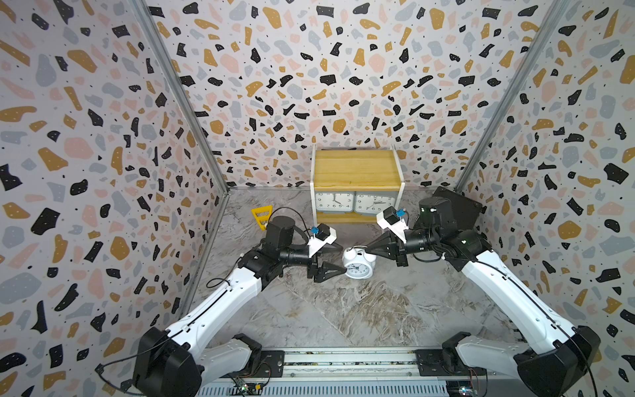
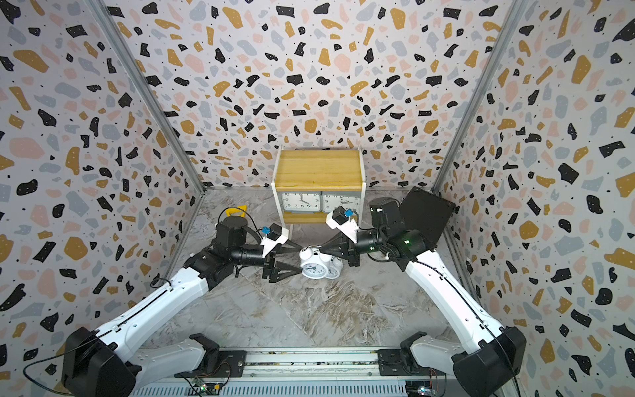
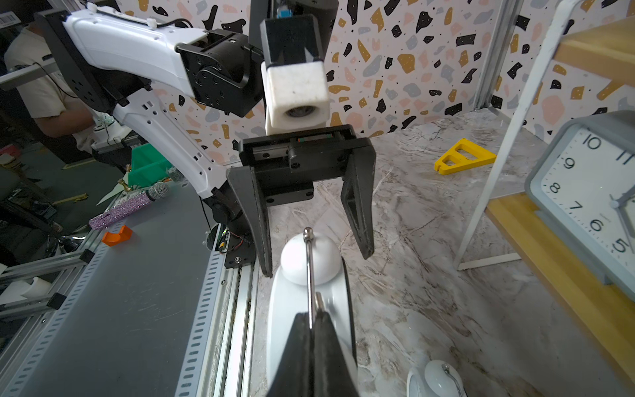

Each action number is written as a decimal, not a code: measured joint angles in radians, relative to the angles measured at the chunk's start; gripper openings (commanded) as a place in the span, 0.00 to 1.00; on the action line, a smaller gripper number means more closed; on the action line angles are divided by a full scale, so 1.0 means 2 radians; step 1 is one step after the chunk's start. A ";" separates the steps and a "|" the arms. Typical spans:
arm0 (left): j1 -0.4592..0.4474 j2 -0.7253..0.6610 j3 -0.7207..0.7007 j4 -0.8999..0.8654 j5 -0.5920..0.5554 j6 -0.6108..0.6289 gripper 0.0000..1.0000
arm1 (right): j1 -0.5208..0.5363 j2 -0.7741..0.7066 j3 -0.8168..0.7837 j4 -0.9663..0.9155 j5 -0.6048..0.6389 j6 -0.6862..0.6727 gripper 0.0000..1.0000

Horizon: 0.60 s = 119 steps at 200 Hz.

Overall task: Place the alarm clocks on the shelf by style
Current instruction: Pick up the alarm from the center of the board.

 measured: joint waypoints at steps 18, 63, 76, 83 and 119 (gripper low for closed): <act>-0.002 0.006 0.000 0.002 0.004 0.000 0.78 | 0.000 0.004 0.000 0.004 -0.004 0.003 0.00; -0.009 0.016 0.000 0.002 0.007 0.001 0.69 | 0.000 0.013 0.000 0.008 -0.007 0.004 0.00; -0.010 0.020 0.001 0.001 0.010 0.002 0.63 | 0.000 0.014 0.000 0.009 -0.007 0.004 0.00; -0.011 0.023 0.001 0.001 0.011 0.002 0.59 | 0.000 0.014 0.000 0.010 -0.007 0.004 0.00; -0.013 0.033 0.005 -0.007 0.017 0.014 0.36 | 0.000 0.014 0.000 0.012 -0.004 0.005 0.00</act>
